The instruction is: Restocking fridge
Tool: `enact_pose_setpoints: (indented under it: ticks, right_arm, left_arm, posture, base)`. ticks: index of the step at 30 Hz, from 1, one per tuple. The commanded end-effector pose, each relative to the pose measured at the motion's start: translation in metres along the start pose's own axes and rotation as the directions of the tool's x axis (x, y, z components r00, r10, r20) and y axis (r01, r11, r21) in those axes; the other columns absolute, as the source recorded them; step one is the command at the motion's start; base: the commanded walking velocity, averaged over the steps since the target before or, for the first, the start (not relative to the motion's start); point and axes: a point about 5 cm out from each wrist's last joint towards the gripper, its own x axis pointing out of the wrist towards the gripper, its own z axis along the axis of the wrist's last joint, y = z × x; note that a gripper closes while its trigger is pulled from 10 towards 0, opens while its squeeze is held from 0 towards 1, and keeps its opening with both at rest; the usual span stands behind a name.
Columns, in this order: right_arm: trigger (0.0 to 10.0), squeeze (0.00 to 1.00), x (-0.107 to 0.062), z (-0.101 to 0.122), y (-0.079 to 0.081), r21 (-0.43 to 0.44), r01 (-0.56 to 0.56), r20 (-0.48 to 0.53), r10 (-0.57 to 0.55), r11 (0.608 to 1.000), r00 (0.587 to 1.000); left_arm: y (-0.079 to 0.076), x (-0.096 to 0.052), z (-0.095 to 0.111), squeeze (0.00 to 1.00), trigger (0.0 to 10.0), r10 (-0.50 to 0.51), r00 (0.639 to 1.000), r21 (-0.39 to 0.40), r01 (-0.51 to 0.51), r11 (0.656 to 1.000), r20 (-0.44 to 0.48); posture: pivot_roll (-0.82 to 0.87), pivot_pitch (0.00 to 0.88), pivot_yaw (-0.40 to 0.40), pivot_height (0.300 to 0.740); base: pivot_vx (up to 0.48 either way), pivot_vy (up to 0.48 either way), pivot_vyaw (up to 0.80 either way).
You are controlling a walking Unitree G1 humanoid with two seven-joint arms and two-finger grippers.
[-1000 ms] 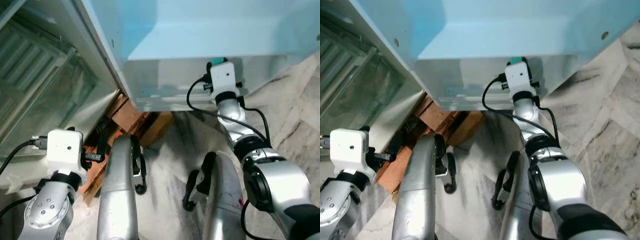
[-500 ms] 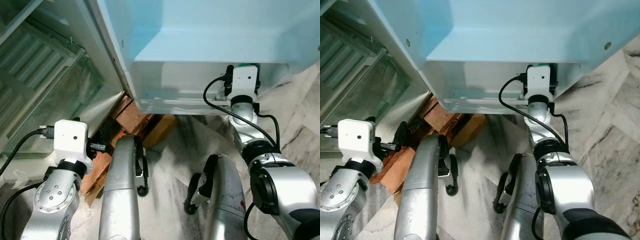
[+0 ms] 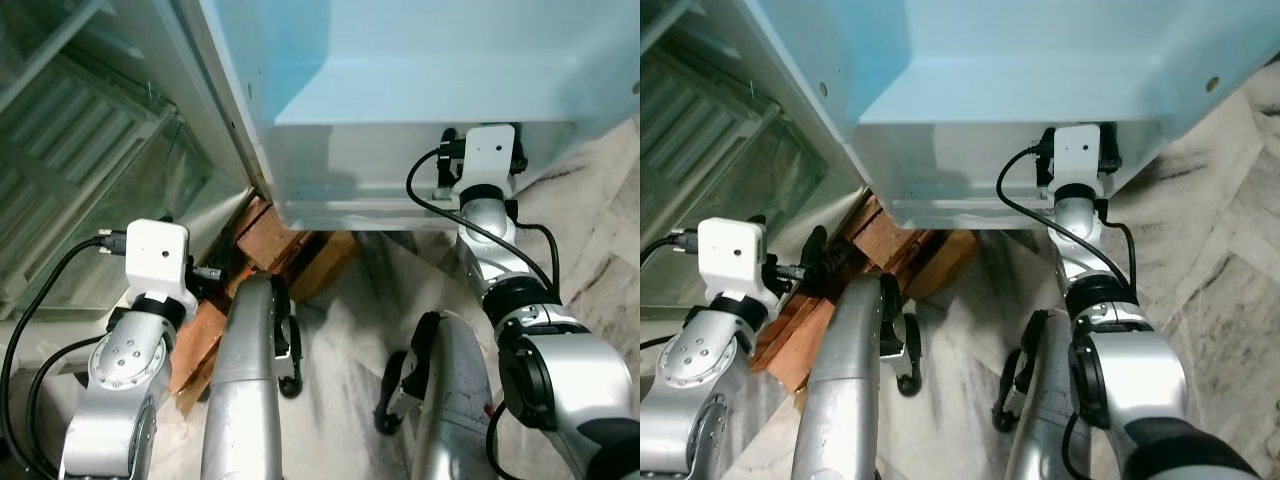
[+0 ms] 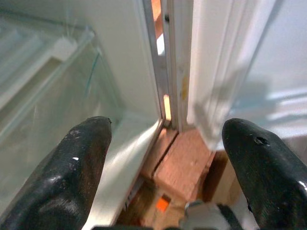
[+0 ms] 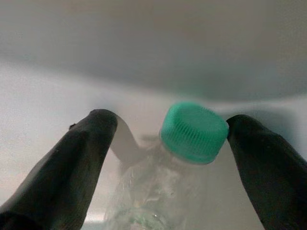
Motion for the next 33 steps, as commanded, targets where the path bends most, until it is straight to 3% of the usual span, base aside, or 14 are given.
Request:
enact_pose_setpoints:
  ticks: [1, 6, 12, 19, 23, 30, 32, 33]
  right_arm:
    - [10.0, 1.00, -0.005, -0.003, -0.003, 0.043, 0.012, 0.005, -0.013, 0.999, 1.000]
    - [10.0, 1.00, -0.010, 0.002, 0.001, 0.039, -0.018, 0.058, 0.015, 0.999, 0.998]
    - [10.0, 1.00, -0.020, 0.005, 0.006, 0.093, -0.038, 0.076, 0.031, 0.995, 0.997]
    - [10.0, 1.00, -0.056, -0.004, 0.028, 0.207, -0.124, 0.052, 0.116, 0.970, 0.992]
    - [10.0, 1.00, -0.070, -0.014, 0.027, 0.279, -0.108, -0.015, 0.117, 0.954, 0.993]
    - [10.0, 1.00, -0.089, -0.017, 0.037, 0.301, -0.271, -0.027, 0.292, 0.914, 0.956]
    - [10.0, 1.00, -0.093, -0.014, 0.042, 0.345, -0.308, -0.031, 0.339, 0.887, 0.940]
    - [10.0, 0.91, -0.096, -0.012, 0.045, 0.347, -0.330, -0.022, 0.360, 0.878, 0.933]
  left_arm:
    - [-0.002, 0.001, -0.006, 0.00, 10.0, -0.013, 1.000, 0.002, 0.013, 1.000, -0.012]
    - [-0.004, 0.006, -0.007, 0.00, 10.0, -0.020, 1.000, 0.001, 0.020, 1.000, 0.002]
    - [-0.006, 0.012, -0.008, 0.00, 10.0, -0.035, 0.999, 0.000, 0.035, 0.999, 0.016]
    - [-0.010, 0.017, -0.011, 0.00, 10.0, -0.053, 0.998, -0.001, 0.053, 0.999, 0.026]
    - [-0.010, 0.018, -0.020, 0.00, 10.0, -0.032, 0.999, 0.032, 0.032, 0.999, -0.016]
    - [-0.010, 0.020, -0.029, 0.00, 10.0, -0.024, 1.000, 0.031, 0.025, 0.999, -0.020]
    - [-0.009, 0.021, -0.030, 0.00, 10.0, -0.023, 1.000, 0.034, 0.023, 0.999, -0.022]
    - [-0.008, 0.020, -0.030, 0.00, 10.0, -0.039, 0.999, 0.031, 0.040, 0.999, -0.025]
  posture:
    - [0.20, 0.225, 0.038, 0.585]
    - [0.19, 0.199, 0.042, 0.585]
    - [0.18, 0.173, 0.047, 0.585]
    - [0.17, 0.148, 0.048, 0.585]
    - [0.16, 0.123, 0.041, 0.585]
    - [0.13, 0.075, 0.046, 0.585]
    - [0.13, 0.065, 0.047, 0.585]
    - [0.14, 0.064, 0.054, 0.585]
  base:
    - [0.000, 0.000, 0.00]
    - [0.000, 0.000, 0.00]
    - [0.000, 0.000, 0.00]
    - [0.000, 0.000, 0.00]
    - [0.000, 0.000, 0.00]
    - [0.000, 0.000, 0.00]
    - [0.000, 0.000, 0.00]
    - [0.000, 0.000, 0.00]
